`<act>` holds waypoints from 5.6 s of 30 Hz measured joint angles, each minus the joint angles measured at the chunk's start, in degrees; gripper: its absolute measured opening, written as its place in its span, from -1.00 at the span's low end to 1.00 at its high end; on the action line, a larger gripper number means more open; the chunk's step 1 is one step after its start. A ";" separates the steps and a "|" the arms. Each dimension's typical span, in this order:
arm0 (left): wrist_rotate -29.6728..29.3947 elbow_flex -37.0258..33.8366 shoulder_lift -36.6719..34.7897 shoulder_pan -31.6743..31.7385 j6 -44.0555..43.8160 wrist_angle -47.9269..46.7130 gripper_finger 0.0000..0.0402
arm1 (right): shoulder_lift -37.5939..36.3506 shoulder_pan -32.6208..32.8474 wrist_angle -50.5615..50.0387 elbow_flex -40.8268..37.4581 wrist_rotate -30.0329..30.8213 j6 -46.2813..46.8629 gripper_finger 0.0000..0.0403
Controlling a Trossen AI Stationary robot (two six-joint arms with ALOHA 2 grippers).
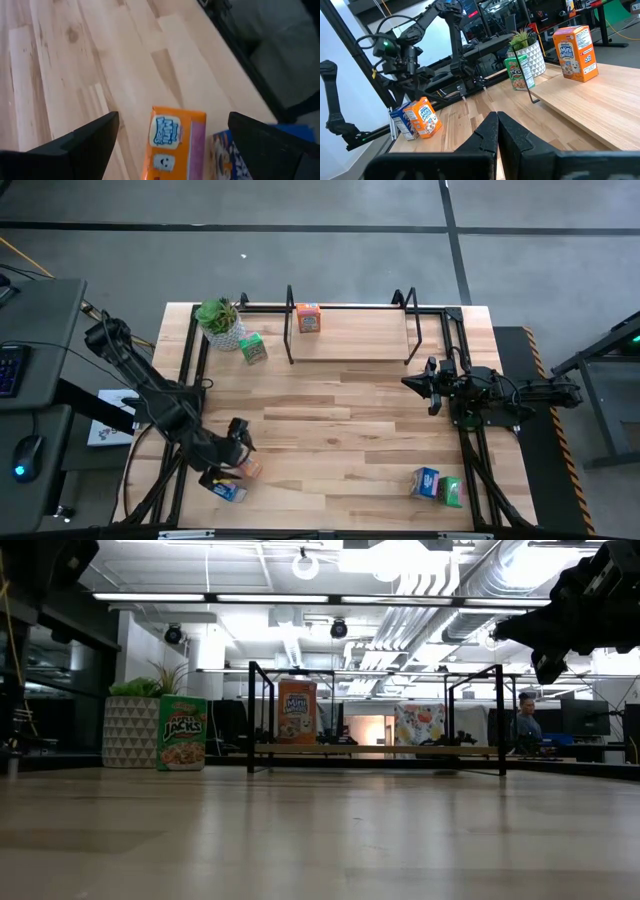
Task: Stack cereal on shelf
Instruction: Put the orange cereal box on the shelf aligned with the other orange cereal box
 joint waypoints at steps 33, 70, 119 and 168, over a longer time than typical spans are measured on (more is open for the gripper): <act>6.37 -0.02 3.39 5.35 2.07 -6.26 0.74 | 0.00 -0.01 0.02 0.01 0.01 0.00 -1.00; -3.99 22.63 3.34 12.77 22.50 -12.24 -0.25 | 0.00 -0.01 0.02 0.00 0.00 0.00 -1.00; 17.11 37.83 30.30 73.64 40.89 -7.80 -0.27 | 0.02 -0.01 0.02 0.00 0.00 0.00 -1.00; 16.35 37.77 35.26 74.66 40.02 -8.73 0.13 | 0.02 -0.02 0.02 0.02 0.00 0.00 -1.00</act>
